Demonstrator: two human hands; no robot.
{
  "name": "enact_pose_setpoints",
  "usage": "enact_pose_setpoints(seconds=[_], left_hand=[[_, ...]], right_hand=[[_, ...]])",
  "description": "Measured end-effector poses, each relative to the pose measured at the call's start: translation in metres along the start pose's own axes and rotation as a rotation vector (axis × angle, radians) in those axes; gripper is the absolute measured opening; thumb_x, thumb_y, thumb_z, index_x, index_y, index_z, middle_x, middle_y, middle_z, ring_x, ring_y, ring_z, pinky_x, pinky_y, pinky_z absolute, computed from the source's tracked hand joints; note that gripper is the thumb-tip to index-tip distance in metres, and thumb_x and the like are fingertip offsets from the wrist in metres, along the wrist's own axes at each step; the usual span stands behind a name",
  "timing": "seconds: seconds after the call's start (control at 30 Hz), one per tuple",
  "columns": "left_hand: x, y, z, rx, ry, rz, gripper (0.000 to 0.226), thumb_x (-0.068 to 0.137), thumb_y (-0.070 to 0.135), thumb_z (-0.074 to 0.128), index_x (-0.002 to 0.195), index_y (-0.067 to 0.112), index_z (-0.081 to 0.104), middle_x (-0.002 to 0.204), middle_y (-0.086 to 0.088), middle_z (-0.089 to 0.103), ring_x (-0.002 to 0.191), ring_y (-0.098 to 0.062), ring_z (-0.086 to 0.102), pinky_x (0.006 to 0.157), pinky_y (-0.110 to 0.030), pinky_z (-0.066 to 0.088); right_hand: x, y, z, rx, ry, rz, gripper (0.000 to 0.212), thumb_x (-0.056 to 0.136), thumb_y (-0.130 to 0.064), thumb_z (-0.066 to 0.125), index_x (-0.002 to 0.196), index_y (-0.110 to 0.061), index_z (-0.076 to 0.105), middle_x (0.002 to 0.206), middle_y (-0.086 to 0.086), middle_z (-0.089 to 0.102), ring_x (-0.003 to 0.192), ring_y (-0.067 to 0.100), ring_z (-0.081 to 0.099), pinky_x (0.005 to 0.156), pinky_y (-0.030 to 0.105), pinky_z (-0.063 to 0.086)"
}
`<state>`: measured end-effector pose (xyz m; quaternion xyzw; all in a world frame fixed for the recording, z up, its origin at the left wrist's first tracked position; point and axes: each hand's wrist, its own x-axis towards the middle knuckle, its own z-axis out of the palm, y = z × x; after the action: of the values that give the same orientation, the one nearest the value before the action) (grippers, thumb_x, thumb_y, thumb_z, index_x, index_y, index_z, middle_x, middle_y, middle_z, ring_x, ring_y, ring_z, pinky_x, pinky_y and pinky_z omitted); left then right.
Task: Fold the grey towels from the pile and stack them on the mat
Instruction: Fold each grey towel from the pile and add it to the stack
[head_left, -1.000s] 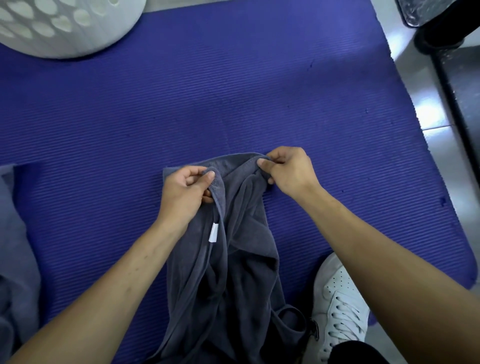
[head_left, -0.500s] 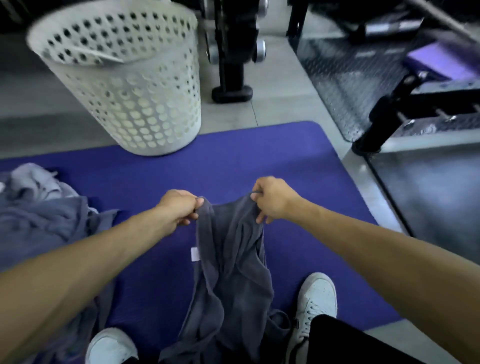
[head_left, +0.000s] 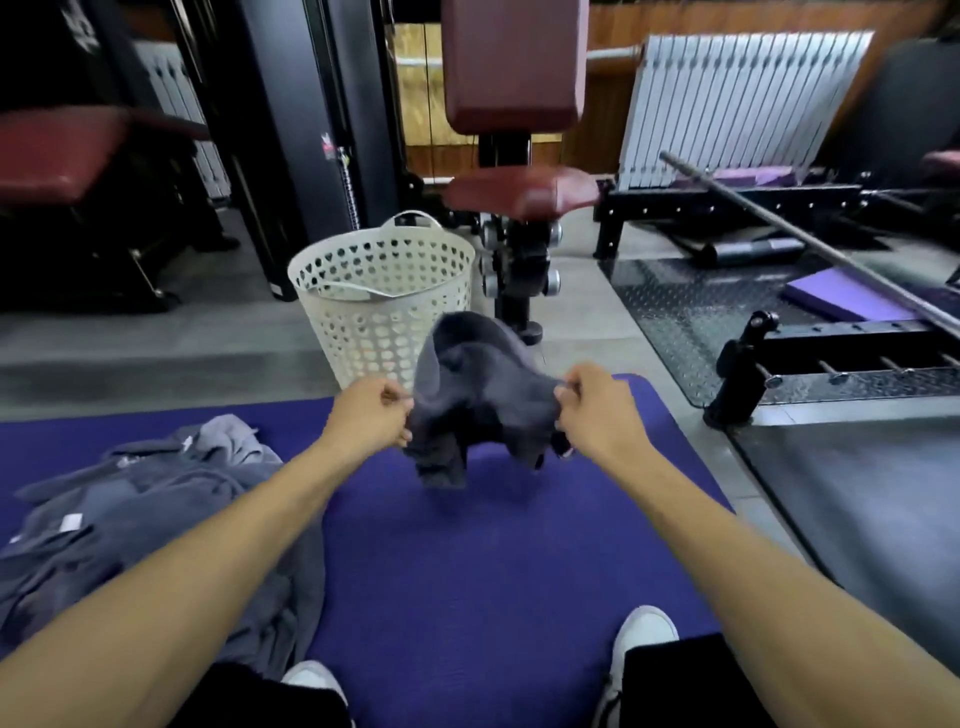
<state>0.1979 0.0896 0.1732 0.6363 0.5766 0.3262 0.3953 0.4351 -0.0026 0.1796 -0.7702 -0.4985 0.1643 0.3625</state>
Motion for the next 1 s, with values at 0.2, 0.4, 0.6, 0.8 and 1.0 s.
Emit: enact_pose_setpoints(seconds=[0.2,0.4,0.6,0.8,1.0], left_hand=[[-0.027,0.006,-0.014,-0.06,0.189,0.132,0.02,0.098,0.011,0.054,0.08,0.02,0.055,0.077,-0.007,0.067,0.061,-0.014,0.065,0.064,-0.031,0.055],[-0.04,0.002,-0.018,0.17,0.265,0.225,0.009,0.093,0.013,0.057,0.084,0.015,0.06,0.077,0.008,0.061,0.071,0.0,0.054,0.058,-0.006,0.036],[-0.015,-0.019,-0.001,0.173,0.102,0.015,0.018,0.09,0.017,0.066,0.074,0.008,0.066,0.062,0.0,0.061,0.058,-0.011,0.054,0.054,-0.017,0.041],[0.043,-0.022,0.004,-0.087,0.095,-0.066,0.008,0.094,0.011,0.064,0.087,0.008,0.068,0.076,-0.008,0.069,0.059,-0.014,0.064,0.072,-0.032,0.058],[0.084,0.023,-0.023,-0.314,0.273,0.156,0.016,0.093,0.008,0.064,0.081,0.017,0.067,0.072,-0.002,0.067,0.055,-0.003,0.063,0.066,-0.022,0.055]], right_hand=[[-0.016,-0.008,-0.018,0.107,0.18,-0.036,0.011,0.1,-0.017,0.049,0.09,-0.013,0.053,0.075,-0.001,0.058,0.066,0.015,0.053,0.056,0.029,0.03],[-0.02,-0.003,-0.022,0.117,0.034,0.074,0.022,0.094,-0.016,0.054,0.087,0.003,0.062,0.069,0.015,0.071,0.05,0.014,0.068,0.065,0.037,0.06],[-0.001,0.012,-0.01,0.175,-0.112,0.199,0.022,0.094,-0.022,0.064,0.081,-0.005,0.068,0.051,0.005,0.065,0.046,0.016,0.066,0.055,0.028,0.059],[0.047,0.011,0.01,0.13,-0.119,0.154,0.021,0.098,-0.019,0.057,0.08,-0.008,0.061,0.075,0.015,0.071,0.068,0.025,0.072,0.073,0.036,0.06],[0.09,-0.016,0.0,0.434,0.04,-0.021,0.022,0.098,-0.015,0.058,0.077,-0.021,0.058,0.081,0.006,0.067,0.072,0.018,0.07,0.074,0.033,0.059]])
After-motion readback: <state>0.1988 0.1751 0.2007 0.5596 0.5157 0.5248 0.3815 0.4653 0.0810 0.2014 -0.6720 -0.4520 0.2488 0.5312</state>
